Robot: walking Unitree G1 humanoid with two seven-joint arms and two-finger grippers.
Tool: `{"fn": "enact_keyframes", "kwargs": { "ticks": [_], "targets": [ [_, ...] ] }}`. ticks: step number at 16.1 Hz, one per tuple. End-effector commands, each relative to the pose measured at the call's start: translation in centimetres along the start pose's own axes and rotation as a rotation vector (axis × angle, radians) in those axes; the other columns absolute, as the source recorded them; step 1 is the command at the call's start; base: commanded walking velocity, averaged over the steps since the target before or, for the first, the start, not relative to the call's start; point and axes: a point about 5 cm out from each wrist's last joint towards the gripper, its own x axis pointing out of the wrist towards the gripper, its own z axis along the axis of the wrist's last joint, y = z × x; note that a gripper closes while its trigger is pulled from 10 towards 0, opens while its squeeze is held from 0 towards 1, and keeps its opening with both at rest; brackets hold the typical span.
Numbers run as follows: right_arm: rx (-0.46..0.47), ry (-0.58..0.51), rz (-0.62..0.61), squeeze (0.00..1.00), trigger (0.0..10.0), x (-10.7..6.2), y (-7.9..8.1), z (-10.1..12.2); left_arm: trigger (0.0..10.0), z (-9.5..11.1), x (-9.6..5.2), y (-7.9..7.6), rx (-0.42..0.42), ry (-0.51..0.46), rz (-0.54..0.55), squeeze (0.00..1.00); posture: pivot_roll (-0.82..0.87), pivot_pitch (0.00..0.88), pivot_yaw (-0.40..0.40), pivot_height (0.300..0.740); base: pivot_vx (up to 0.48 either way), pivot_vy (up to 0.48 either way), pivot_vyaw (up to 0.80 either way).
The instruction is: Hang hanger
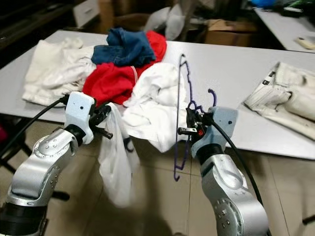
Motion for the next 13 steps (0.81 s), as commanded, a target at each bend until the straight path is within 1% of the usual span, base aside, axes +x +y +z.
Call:
{"fn": "enact_keyframes", "kwargs": {
  "ticks": [1,7,9,12,13],
  "targets": [
    [-0.005,-0.013,0.027,0.0,10.0,0.04,0.59,0.24,10.0,0.48,0.1,0.76,0.014,-0.019,0.024,0.0,-0.04,0.009,0.025,0.74,0.0,0.386,-0.8],
    [-0.032,-0.004,0.03,0.0,10.0,0.34,0.54,-0.2,10.0,0.5,0.33,1.05,0.021,-0.021,0.028,0.0,-0.05,0.0,0.033,0.74,0.0,0.385,-0.8],
    [-0.044,0.003,0.032,0.0,10.0,0.4,0.54,-0.38,10.0,0.48,0.45,1.15,0.011,-0.024,0.035,0.0,-0.05,0.0,0.036,0.74,0.0,0.351,-0.67],
    [-0.11,0.008,0.051,0.0,10.0,0.44,0.33,-0.5,10.0,0.52,0.57,1.29,-0.011,-0.028,0.059,0.0,-0.05,0.0,0.034,0.74,0.0,0.0,0.0],
    [-0.121,0.023,0.079,0.0,10.0,0.45,0.32,-0.59,10.0,0.49,0.6,1.38,-0.009,-0.027,0.066,0.0,-0.05,0.0,0.03,0.74,0.0,0.0,0.0]
  ]
}}
